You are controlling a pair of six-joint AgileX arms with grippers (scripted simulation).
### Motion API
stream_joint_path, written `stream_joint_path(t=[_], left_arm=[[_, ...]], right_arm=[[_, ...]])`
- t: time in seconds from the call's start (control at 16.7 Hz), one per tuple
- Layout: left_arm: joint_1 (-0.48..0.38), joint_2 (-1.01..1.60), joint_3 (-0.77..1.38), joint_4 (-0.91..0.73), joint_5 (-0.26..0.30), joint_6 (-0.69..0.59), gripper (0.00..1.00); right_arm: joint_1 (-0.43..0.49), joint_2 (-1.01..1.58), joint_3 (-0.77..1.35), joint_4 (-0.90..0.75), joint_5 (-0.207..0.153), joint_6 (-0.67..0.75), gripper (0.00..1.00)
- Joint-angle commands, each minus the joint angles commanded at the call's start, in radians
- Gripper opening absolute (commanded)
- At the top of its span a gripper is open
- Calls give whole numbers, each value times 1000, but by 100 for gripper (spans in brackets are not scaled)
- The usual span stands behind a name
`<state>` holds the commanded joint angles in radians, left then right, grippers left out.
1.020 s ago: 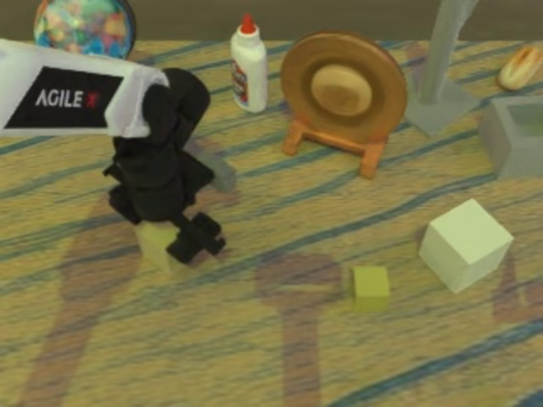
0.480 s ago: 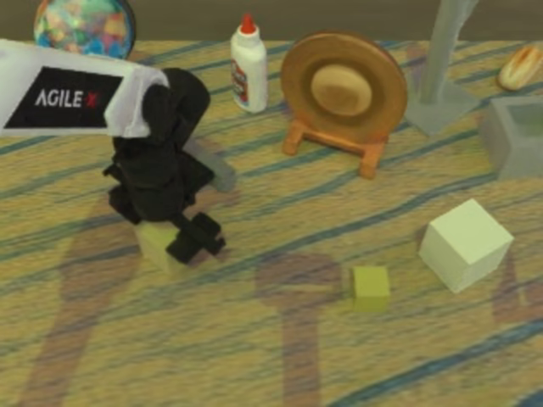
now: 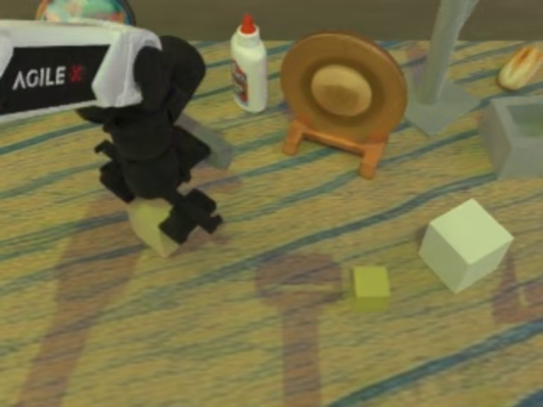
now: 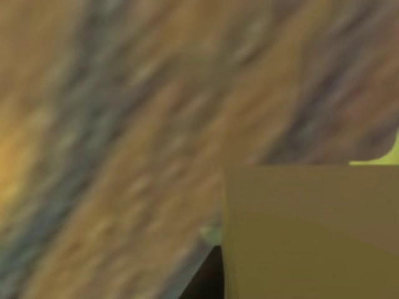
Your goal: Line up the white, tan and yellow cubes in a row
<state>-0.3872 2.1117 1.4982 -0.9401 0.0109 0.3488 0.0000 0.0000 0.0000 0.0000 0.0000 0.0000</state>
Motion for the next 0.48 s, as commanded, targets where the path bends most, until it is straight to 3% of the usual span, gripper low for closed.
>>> stream_joint_path(t=[0.18, 0.48], left_arm=[[8, -39, 46, -87, -2, -3, 0], [3, -42, 51, -95, -3, -3, 0]], right_arm=[[0, 0, 0, 0, 0, 0, 100], [0, 0, 0, 0, 0, 0, 100]])
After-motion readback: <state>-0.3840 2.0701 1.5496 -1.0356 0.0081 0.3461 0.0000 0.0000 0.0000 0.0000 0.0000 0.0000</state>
